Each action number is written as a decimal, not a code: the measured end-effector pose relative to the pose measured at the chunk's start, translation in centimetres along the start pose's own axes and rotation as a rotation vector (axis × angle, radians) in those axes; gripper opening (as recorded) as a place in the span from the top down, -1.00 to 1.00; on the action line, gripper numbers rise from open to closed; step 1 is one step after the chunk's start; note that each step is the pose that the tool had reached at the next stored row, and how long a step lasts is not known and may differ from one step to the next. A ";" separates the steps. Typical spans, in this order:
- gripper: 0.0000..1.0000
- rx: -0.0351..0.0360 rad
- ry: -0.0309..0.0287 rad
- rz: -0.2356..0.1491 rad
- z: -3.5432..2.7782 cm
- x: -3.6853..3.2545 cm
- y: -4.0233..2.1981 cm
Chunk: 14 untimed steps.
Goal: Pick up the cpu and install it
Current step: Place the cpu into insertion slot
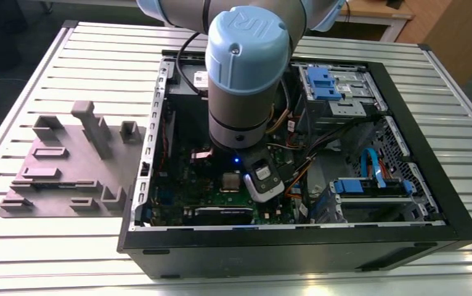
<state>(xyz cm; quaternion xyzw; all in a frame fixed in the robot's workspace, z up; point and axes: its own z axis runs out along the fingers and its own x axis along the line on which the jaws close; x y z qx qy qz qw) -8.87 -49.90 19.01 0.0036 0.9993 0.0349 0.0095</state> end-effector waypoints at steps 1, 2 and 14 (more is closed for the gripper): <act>-0.08 0.0000 0.0000 0.000 0.00 0.00 0.00; -0.22 0.0000 0.0000 0.000 0.00 0.00 0.00; -0.22 0.0001 0.0001 0.000 0.29 0.01 -0.02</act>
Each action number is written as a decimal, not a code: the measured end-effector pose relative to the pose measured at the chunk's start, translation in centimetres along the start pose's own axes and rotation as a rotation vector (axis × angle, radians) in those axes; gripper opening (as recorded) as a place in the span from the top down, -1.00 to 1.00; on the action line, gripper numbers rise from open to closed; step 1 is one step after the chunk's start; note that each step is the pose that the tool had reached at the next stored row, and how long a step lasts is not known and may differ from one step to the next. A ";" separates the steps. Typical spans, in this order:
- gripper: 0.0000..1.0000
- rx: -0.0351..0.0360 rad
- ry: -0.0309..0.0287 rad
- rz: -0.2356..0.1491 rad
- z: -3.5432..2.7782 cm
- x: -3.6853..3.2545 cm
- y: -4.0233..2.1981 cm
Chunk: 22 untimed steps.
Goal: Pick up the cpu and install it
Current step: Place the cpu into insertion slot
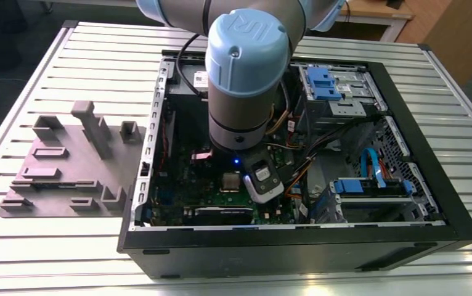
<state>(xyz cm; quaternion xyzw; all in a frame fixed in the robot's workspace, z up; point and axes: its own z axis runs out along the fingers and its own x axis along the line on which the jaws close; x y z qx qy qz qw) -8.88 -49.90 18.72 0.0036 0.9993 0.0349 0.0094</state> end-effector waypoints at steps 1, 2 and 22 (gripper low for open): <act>-0.22 -0.0001 0.0000 0.000 0.00 0.00 0.00; -0.22 0.0000 0.0000 0.000 0.01 0.00 0.00; -0.05 -0.0003 -0.0001 0.000 -0.18 -0.01 0.02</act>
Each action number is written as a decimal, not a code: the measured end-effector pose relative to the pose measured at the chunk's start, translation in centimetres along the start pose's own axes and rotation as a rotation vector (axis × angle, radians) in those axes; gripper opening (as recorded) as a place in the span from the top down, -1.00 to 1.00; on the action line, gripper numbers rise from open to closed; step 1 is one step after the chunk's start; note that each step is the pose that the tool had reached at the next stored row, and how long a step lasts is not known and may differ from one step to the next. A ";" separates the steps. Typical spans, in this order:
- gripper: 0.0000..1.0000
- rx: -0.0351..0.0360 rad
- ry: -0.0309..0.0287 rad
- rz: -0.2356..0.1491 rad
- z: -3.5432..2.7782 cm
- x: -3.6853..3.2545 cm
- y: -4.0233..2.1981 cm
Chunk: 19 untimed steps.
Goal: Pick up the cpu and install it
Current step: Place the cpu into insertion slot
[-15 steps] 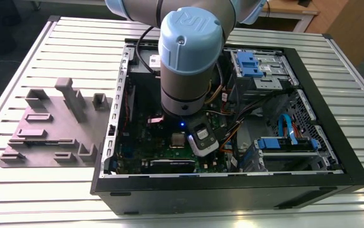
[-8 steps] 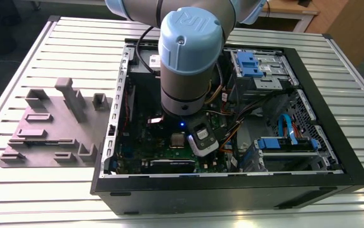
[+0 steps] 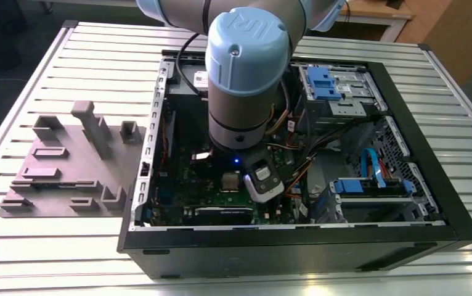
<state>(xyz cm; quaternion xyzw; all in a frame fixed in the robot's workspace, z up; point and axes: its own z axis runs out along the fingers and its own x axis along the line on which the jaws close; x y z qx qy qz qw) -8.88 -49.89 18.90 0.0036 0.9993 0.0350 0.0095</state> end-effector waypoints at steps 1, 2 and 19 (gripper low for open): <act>-0.05 0.0003 0.0001 0.000 -0.06 0.00 0.00; -0.05 0.0004 0.0002 0.000 -0.12 0.00 0.00; -0.05 0.0002 0.0000 0.000 -0.22 0.29 -0.13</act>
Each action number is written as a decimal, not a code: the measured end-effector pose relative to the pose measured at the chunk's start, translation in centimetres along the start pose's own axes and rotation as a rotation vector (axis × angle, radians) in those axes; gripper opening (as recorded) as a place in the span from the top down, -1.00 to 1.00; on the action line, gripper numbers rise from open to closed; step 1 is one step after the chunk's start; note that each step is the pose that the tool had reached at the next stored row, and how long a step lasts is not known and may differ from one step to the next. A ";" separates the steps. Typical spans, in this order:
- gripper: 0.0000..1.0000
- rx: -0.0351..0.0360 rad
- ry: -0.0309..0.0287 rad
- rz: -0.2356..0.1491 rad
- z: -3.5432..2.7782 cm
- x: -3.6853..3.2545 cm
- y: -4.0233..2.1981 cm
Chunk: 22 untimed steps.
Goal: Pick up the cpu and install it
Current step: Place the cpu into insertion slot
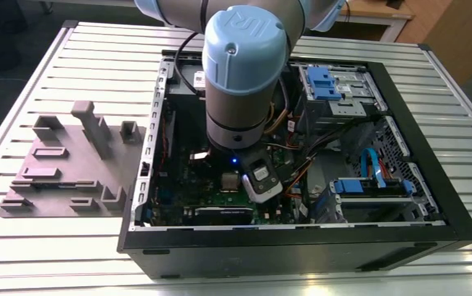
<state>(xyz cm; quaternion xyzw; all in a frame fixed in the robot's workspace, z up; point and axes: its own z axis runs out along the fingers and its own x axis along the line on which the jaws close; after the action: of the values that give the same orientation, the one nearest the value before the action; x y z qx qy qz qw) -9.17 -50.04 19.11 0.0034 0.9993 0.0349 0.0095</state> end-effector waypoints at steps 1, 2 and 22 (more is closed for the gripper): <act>-0.05 0.0001 0.0001 0.000 -0.01 0.00 -0.01; -0.05 0.0000 0.0000 0.000 0.00 -0.01 -0.01; 0.11 -0.0009 0.0009 -0.009 -0.01 -0.19 0.01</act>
<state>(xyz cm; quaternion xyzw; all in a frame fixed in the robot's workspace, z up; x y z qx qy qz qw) -8.99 -50.03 19.13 -0.0009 0.9993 0.0354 0.0092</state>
